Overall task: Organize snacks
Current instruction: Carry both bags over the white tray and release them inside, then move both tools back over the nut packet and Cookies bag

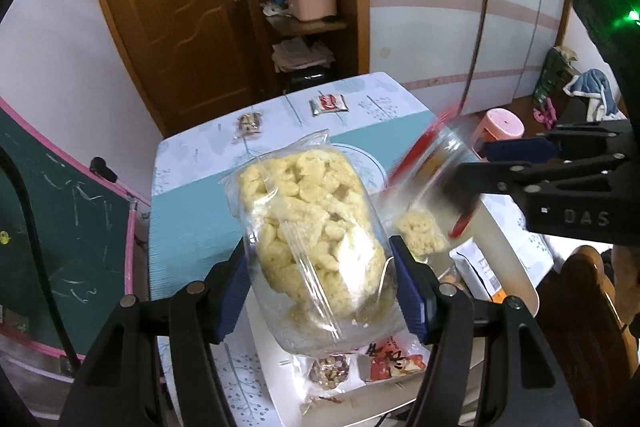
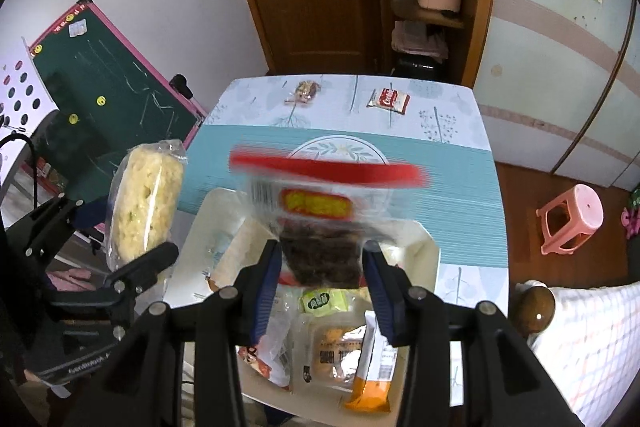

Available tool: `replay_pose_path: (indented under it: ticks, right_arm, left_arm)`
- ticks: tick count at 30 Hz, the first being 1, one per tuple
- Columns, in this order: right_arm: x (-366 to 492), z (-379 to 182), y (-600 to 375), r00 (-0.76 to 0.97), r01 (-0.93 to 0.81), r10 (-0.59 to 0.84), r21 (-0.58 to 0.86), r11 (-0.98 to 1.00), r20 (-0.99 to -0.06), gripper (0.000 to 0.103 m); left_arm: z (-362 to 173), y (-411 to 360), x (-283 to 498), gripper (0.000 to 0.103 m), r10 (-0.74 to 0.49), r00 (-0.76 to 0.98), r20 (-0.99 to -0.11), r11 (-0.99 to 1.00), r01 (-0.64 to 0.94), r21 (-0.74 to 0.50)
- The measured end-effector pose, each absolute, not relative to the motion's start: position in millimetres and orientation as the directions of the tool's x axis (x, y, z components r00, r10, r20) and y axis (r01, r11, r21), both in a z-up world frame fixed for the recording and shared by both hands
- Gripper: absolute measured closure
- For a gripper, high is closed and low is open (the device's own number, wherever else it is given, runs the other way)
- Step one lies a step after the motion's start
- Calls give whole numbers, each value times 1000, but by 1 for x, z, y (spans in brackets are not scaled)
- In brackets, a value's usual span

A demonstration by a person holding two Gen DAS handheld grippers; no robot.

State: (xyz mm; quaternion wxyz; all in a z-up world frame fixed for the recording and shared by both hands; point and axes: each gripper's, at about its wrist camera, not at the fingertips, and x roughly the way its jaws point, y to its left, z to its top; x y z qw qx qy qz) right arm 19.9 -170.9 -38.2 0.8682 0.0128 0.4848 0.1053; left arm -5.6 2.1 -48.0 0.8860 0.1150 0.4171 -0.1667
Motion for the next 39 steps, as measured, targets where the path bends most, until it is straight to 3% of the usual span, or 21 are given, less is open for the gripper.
replay_pose_path:
  ticks: [2,3,4,8,17,29,39]
  right_arm:
    - [22,-41,-168,505,-177,187,111,978,-843,60]
    - [23,-43,-166,498,-175,177,101,979,-849,59]
    - [24,-45,-166,490,-173,171,97,980,-855,59]
    - [27,-50,-167,473,-159,167,103,982,-865,46]
    - [28,-51,-171,465,-148,168,111,983,-869,46]
    - [36,-55,-180,447,-127,172,128,984,-878,46]
    - [56,-44,-193,496,-97,154,122,988,-855,46]
  left_arm:
    - [-48,0,-6,21,-215,600,-771,913,404,61]
    - [-47,1,-8,7,-221,611,-760,912,405,60]
    - [-47,0,-9,2,-225,618,-753,912,405,61]
    - [-47,-2,-8,1,-231,615,-754,904,421,67]
    - [-56,-2,-2,1,-219,575,-788,908,415,51]
    - [-54,2,5,1,-165,622,-766,920,376,107]
    - [-41,33,50,1,-148,594,-790,954,295,43]
